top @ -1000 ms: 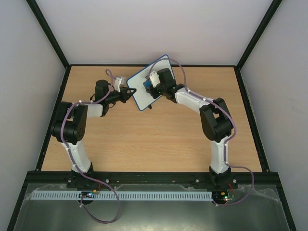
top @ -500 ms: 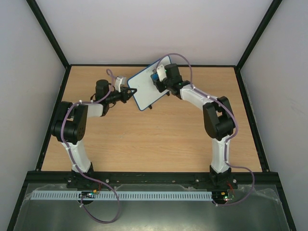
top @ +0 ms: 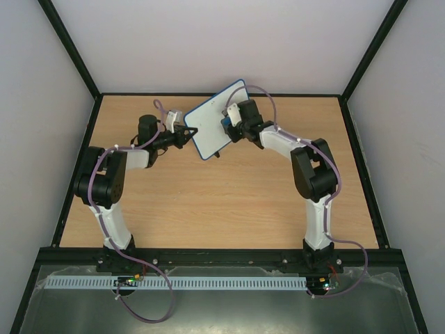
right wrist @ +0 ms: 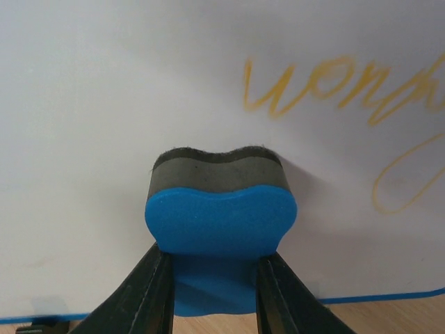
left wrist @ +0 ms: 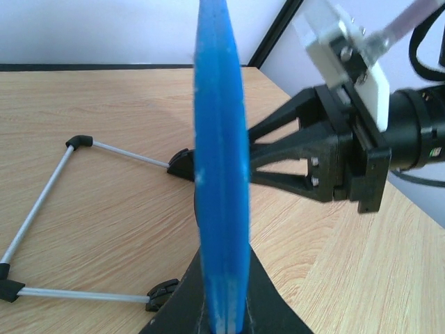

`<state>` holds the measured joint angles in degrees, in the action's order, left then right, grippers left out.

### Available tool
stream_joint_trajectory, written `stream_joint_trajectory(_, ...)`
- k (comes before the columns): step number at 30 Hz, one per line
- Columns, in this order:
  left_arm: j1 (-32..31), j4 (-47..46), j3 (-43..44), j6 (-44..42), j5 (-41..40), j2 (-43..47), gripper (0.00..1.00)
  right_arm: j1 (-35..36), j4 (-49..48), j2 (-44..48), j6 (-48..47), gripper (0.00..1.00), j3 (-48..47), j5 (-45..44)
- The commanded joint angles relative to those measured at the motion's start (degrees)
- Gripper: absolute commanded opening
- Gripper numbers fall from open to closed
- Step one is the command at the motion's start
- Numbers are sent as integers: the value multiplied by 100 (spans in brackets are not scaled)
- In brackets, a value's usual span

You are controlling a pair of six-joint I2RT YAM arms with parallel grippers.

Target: Erase the whiteboard

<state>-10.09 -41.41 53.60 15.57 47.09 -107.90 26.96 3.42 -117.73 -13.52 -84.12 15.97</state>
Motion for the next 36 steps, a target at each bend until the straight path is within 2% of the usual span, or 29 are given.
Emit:
stream_joint_trajectory(1, -200, 903, -143, -1, 564, -312, 3, 55, 56, -161, -46, 2, -945, -124)
stream_joint_trajectory(5, -208, 913, -175, -3, 566, -304, 3, 55, 195, -218, -63, 2, -1495, -192)
stream_joint_trajectory(9, -221, 910, -166, -2, 568, -290, 3, 46, 257, -277, -65, 2, -1608, -229)
stream_joint_trajectory(20, -222, 924, -170, -10, 573, -259, 3, 46, -173, -326, 7, 2, 180, -32)
stream_joint_trajectory(23, -219, 919, -173, -10, 577, -261, 3, 45, -232, -287, -42, 2, 344, -118)
stream_joint_trajectory(27, -223, 916, -171, -3, 597, -267, 3, 23, -78, -193, -90, 2, -46, -236)
stream_joint_trajectory(36, -228, 922, -181, -5, 602, -258, 3, -42, 491, -350, -176, 2, -1764, -278)
